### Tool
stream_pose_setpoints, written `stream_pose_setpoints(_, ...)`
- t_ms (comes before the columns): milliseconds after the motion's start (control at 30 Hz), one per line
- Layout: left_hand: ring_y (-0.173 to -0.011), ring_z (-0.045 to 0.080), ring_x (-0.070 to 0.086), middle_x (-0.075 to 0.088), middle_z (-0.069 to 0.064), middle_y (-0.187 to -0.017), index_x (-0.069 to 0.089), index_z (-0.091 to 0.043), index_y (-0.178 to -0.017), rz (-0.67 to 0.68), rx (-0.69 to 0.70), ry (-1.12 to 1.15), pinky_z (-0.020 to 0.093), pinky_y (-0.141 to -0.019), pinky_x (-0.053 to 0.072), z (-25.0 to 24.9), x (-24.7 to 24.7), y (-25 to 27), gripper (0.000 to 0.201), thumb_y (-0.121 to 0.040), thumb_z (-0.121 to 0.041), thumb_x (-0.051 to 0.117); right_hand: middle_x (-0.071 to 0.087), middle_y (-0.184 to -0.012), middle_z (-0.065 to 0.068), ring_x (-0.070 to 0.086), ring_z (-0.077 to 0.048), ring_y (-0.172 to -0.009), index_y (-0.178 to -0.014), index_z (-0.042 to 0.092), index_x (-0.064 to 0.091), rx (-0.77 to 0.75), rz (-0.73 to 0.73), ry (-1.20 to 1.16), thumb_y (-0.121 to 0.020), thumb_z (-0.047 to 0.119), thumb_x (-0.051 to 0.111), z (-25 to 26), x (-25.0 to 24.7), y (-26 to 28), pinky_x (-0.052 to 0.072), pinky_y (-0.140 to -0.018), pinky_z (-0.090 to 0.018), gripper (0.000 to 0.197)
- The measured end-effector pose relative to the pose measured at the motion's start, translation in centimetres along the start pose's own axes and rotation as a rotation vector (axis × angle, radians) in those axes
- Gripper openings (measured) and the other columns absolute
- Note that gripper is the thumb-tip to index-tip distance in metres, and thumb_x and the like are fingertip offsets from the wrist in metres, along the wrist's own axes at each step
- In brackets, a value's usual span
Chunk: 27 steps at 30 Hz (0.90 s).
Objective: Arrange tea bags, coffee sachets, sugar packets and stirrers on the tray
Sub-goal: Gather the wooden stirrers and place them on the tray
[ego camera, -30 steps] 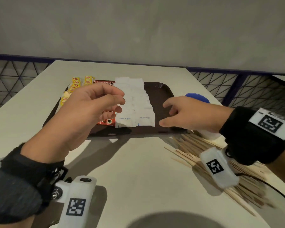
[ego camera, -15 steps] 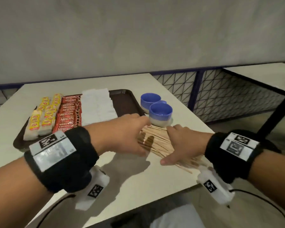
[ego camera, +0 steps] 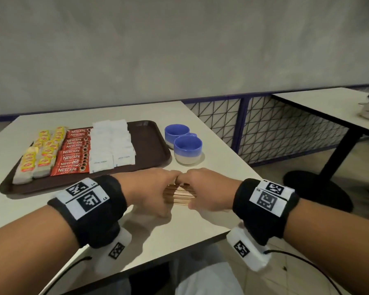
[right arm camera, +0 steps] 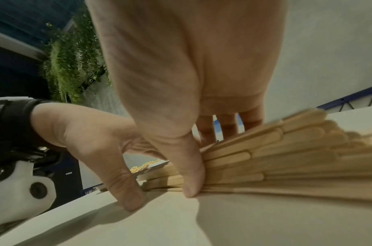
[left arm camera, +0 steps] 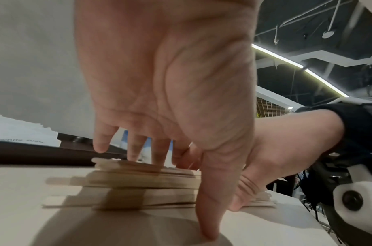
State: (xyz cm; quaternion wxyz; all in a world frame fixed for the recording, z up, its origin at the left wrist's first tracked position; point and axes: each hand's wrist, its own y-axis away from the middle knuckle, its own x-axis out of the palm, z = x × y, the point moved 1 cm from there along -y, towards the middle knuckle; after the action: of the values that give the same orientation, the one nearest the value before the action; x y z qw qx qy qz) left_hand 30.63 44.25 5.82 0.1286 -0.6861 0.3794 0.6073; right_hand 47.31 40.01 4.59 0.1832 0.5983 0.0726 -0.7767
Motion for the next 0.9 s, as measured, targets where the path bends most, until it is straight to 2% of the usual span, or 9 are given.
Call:
stream_pose_setpoints(67, -0.091, 0.012, 0.065, 0.066, -0.013, -0.102, 0.055, -0.038, -0.118, 0.005, -0.02, -0.038, 0.033, -0.081, 0.057, 0.2, 0.2, -0.1, 0.053, -0.069, -0.04, 0.077, 0.069, -0.111, 0.002, 0.063, -0.019, -0.095, -0.122, 0.022, 0.063, 0.001, 0.006, 0.002, -0.082, 0.015, 0.079, 0.1, 0.0, 0.1, 0.049, -0.081, -0.03, 0.043)
stream_pose_setpoints(200, -0.076, 0.012, 0.059, 0.063, -0.009, -0.087, 0.062, -0.03, -0.1, -0.09, -0.058, -0.164, 0.028, -0.065, 0.046, 0.7, 0.3, -0.3, 0.026, -0.08, -0.043, 0.073, 0.068, -0.115, 0.001, 0.062, -0.02, -0.1, -0.133, 0.021, 0.058, 0.026, 0.024, -0.016, -0.082, 0.011, 0.075, 0.4, -0.2, -0.2, 0.052, -0.087, -0.033, 0.055)
stream_pose_setpoints(300, -0.076, 0.012, 0.059, 0.065, -0.007, -0.087, 0.063, -0.03, -0.099, -0.06, -0.119, -0.113, 0.028, -0.065, 0.046, 1.3, 0.9, -0.2, 0.027, -0.08, -0.046, 0.074, 0.07, -0.104, 0.001, 0.064, -0.02, -0.092, -0.118, 0.02, 0.066, 0.043, 0.087, -0.02, -0.083, 0.009, 0.074, 0.6, -0.1, -0.9, 0.053, -0.083, -0.032, 0.038)
stream_pose_setpoints(433, -0.069, 0.009, 0.055, 0.06, -0.009, -0.079, 0.053, -0.031, -0.082, -0.037, -0.149, -0.076, 0.026, -0.057, 0.038, 1.5, 1.6, 0.3, 0.026, -0.081, -0.045, 0.075, 0.072, -0.091, 0.002, 0.068, -0.018, -0.084, -0.104, 0.024, 0.07, 0.073, 0.153, 0.033, -0.082, 0.016, 0.075, 1.2, -0.3, -2.2, 0.059, -0.085, -0.039, 0.024)
stream_pose_setpoints(500, -0.067, 0.01, 0.056, 0.06, -0.008, -0.077, 0.056, -0.029, -0.083, -0.065, -0.149, -0.091, 0.027, -0.057, 0.039, 1.5, 1.6, 0.6, 0.024, -0.081, -0.045, 0.075, 0.072, -0.086, 0.003, 0.069, -0.017, -0.08, -0.099, 0.027, 0.07, 0.075, 0.177, 0.055, -0.082, 0.019, 0.073, 1.7, -0.3, -2.7, 0.061, -0.084, -0.041, 0.019)
stream_pose_setpoints(567, -0.064, 0.015, 0.057, 0.061, -0.004, -0.075, 0.065, -0.024, -0.091, -0.108, -0.14, -0.138, 0.028, -0.057, 0.043, 1.6, 1.8, 1.0, 0.023, -0.083, -0.044, 0.072, 0.071, -0.084, 0.004, 0.069, -0.017, -0.079, -0.096, 0.027, 0.07, 0.071, 0.163, 0.093, -0.081, 0.018, 0.071, 2.4, -0.2, -3.0, 0.061, -0.08, -0.038, 0.017)
stream_pose_setpoints(633, -0.063, 0.017, 0.057, 0.062, -0.002, -0.074, 0.067, -0.021, -0.093, -0.151, -0.125, -0.171, 0.029, -0.06, 0.047, 1.8, 2.0, 1.4, 0.026, -0.085, -0.045, 0.07, 0.069, -0.081, 0.004, 0.068, -0.018, -0.076, -0.093, 0.026, 0.069, 0.057, 0.114, 0.149, -0.079, 0.017, 0.07, 3.2, 0.0, -3.2, 0.06, -0.074, -0.035, 0.017)
stream_pose_setpoints(733, -0.071, 0.019, 0.065, 0.07, -0.003, -0.084, 0.069, -0.024, -0.102, -0.163, -0.132, -0.122, 0.033, -0.069, 0.057, 2.3, 2.1, 2.0, 0.029, -0.082, -0.046, 0.073, 0.064, -0.076, 0.004, 0.065, -0.017, -0.071, -0.094, 0.024, 0.067, 0.018, 0.097, 0.238, -0.078, 0.017, 0.072, 4.5, 0.6, -3.7, 0.058, -0.068, -0.032, 0.018)
stream_pose_setpoints(900, -0.068, 0.013, 0.062, 0.066, -0.006, -0.077, 0.065, -0.028, -0.09, -0.121, -0.18, -0.063, 0.026, -0.06, 0.047, 3.4, 1.9, 3.1, 0.02, -0.077, -0.039, 0.076, 0.064, -0.076, 0.004, 0.064, -0.015, -0.068, -0.093, 0.025, 0.066, 0.003, 0.099, 0.248, -0.08, 0.017, 0.071, 5.5, 1.0, -4.8, 0.058, -0.066, -0.032, 0.016)
